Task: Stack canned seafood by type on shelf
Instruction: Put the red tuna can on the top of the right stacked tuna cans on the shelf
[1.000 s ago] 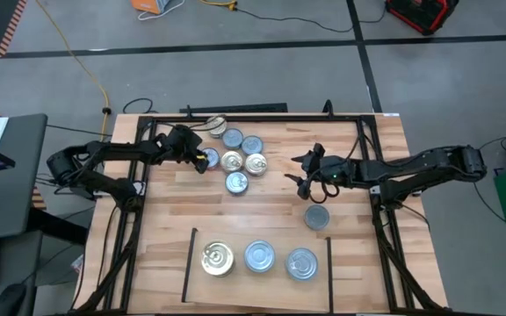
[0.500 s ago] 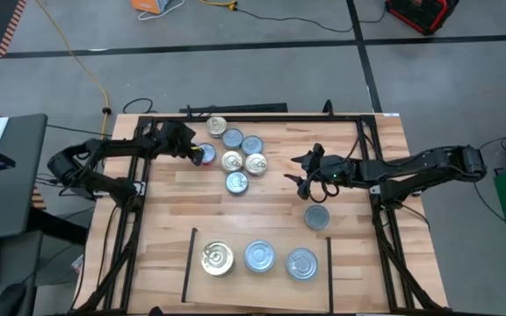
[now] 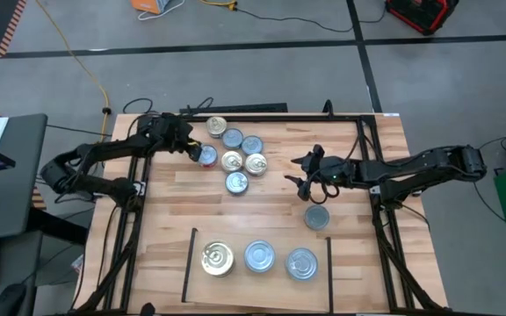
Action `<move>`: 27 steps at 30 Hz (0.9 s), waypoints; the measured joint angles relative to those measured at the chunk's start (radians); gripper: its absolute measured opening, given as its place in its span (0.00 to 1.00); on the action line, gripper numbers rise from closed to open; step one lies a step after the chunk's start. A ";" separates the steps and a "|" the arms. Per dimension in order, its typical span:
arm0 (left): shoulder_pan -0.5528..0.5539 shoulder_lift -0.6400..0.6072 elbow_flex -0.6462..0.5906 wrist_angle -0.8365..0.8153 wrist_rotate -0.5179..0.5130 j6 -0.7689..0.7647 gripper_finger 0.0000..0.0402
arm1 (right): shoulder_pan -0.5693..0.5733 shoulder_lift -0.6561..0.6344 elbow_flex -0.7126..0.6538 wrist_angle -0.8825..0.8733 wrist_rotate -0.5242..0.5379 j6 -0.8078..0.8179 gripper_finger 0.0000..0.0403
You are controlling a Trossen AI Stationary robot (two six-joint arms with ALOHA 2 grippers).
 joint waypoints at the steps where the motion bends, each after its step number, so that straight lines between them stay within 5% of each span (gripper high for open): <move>1: -0.005 -0.020 0.001 -0.006 -0.025 0.005 0.00 | 0.000 0.000 0.000 0.000 0.000 0.000 0.75; 5: -0.021 -0.071 0.001 -0.036 -0.098 -0.019 0.05 | 0.000 0.000 0.000 0.000 0.000 0.000 0.75; 16: -0.022 -0.016 0.001 -0.074 -0.108 -0.026 0.42 | 0.002 0.000 0.000 -0.001 0.000 0.001 0.75; 27: -0.022 0.066 0.003 -0.069 -0.090 0.008 0.40 | 0.002 0.000 0.000 -0.024 0.001 0.009 0.75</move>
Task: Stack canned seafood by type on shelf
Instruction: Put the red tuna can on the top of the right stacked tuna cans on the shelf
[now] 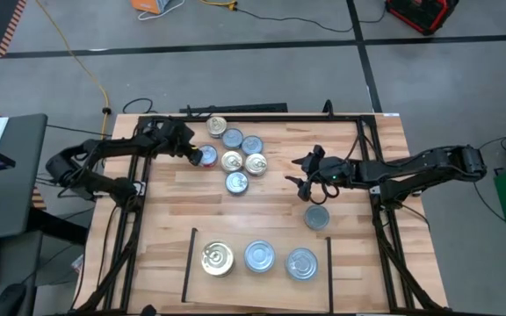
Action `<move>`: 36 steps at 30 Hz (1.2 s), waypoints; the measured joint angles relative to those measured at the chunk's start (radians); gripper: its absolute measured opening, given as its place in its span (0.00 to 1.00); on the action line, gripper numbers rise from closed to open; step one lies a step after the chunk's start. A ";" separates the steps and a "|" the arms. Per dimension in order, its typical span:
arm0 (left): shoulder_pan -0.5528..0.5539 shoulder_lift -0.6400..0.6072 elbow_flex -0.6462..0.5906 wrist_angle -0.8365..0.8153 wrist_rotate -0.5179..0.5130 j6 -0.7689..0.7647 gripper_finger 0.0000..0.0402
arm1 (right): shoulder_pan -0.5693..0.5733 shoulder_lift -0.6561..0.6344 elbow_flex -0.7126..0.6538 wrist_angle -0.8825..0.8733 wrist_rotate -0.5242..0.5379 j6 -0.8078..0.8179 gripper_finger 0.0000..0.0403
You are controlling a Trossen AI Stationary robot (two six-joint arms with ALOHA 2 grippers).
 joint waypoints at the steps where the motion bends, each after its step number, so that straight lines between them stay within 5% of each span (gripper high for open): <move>1: 0.000 0.004 0.001 0.003 0.001 0.000 0.38 | 0.000 0.000 0.000 0.000 0.000 0.002 0.75; 10: 0.020 0.007 0.002 -0.003 0.011 -0.009 0.02 | 0.000 0.000 0.000 0.001 0.000 0.010 0.75; 24: 0.113 0.006 0.002 -0.048 -0.008 -0.066 0.00 | 0.034 0.000 0.000 0.017 0.000 0.009 0.75; 36: 0.078 -0.052 0.021 -0.092 0.022 -0.046 0.00 | 0.033 0.000 0.000 0.017 0.000 0.009 0.75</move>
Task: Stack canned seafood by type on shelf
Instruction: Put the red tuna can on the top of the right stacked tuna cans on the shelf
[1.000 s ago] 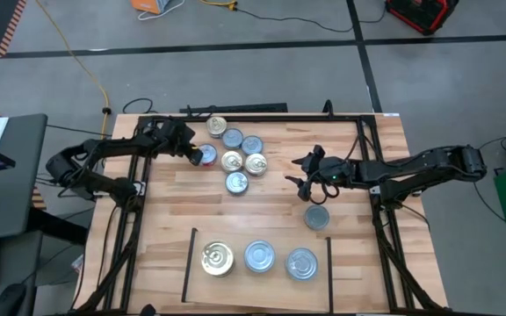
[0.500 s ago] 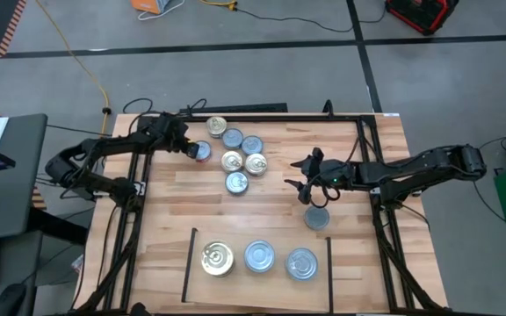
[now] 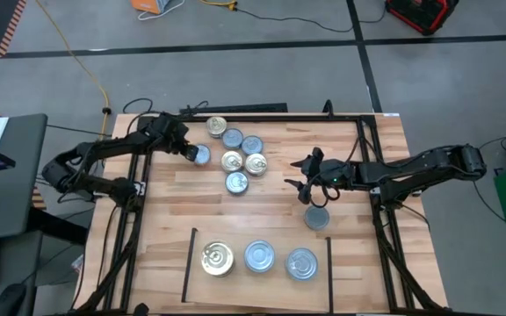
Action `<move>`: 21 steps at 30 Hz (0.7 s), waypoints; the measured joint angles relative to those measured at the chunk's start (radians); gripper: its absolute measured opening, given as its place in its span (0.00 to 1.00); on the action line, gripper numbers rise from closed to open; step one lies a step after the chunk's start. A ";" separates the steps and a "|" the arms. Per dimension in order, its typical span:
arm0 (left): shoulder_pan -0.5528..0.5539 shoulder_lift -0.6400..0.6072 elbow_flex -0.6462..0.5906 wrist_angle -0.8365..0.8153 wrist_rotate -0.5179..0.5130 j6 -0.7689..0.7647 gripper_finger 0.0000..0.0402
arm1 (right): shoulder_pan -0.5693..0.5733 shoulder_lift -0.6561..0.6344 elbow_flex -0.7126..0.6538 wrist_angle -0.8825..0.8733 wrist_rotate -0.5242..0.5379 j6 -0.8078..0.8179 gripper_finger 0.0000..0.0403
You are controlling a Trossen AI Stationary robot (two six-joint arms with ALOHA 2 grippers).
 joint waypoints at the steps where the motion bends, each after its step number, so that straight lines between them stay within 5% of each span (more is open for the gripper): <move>1: -0.015 -0.021 0.000 0.003 0.001 0.018 0.00 | 0.000 0.000 0.000 0.000 0.000 0.000 0.75; 21: -0.367 -0.409 0.005 -0.157 -0.364 0.081 0.00 | -0.009 0.000 0.000 0.047 0.003 0.072 0.75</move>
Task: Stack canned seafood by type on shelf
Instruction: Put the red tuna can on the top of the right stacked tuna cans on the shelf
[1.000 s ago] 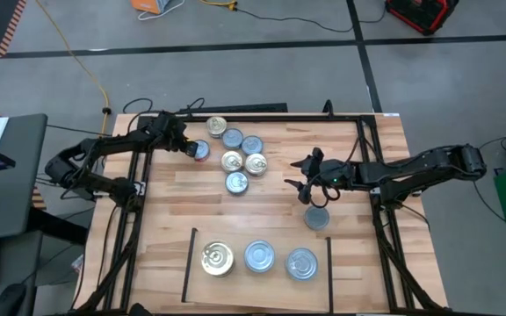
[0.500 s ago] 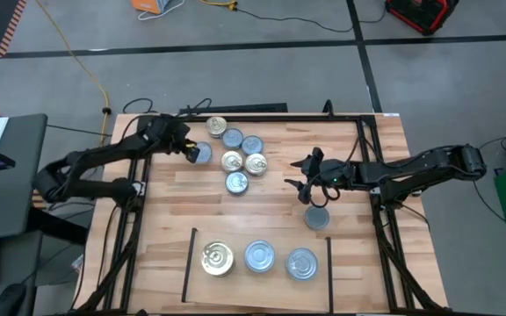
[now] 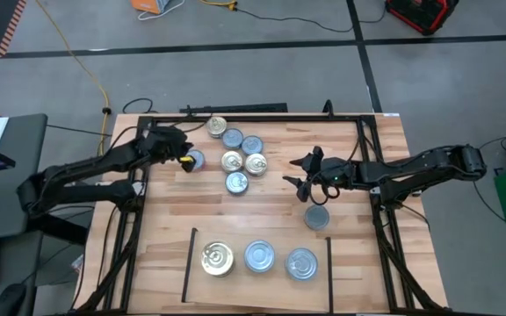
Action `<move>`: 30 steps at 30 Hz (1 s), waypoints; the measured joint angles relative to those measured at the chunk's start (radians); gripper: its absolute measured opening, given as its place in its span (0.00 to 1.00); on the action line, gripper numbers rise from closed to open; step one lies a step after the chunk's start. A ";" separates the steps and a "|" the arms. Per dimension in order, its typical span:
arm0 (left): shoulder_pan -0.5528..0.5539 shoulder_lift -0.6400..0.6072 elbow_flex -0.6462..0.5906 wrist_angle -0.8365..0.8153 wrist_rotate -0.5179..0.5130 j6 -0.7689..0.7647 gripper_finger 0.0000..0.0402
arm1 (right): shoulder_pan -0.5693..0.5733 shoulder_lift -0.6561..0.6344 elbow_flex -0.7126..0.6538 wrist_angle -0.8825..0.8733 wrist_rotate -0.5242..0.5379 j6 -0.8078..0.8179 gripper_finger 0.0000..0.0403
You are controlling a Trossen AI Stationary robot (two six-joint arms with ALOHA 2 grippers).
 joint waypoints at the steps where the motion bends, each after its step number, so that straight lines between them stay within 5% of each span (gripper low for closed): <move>1: -0.013 -0.002 0.000 0.000 0.002 0.002 0.00 | 0.000 0.000 0.000 0.001 0.001 0.000 0.75; 6: -0.048 -0.002 0.000 -0.009 0.012 -0.008 0.00 | -0.001 0.000 0.000 0.004 0.002 0.008 0.75; 11: -0.067 -0.001 0.001 -0.089 0.139 -0.013 0.00 | -0.001 0.000 0.000 -0.019 0.002 0.016 0.75; 16: -0.163 0.000 0.001 -0.234 -0.020 0.004 0.08 | -0.001 0.000 0.000 -0.026 0.003 0.025 0.75; 22: -0.227 0.004 -0.001 -0.260 -0.053 -0.003 0.20 | -0.001 0.000 0.000 0.010 0.003 0.026 0.75; 26: -0.213 0.051 -0.001 -0.247 -0.156 -0.086 0.21 | -0.001 0.000 0.000 0.038 0.003 0.026 0.75; 30: -0.183 0.136 -0.001 -0.230 -0.121 -0.135 0.17 | 0.003 0.000 0.000 0.046 0.003 0.026 0.75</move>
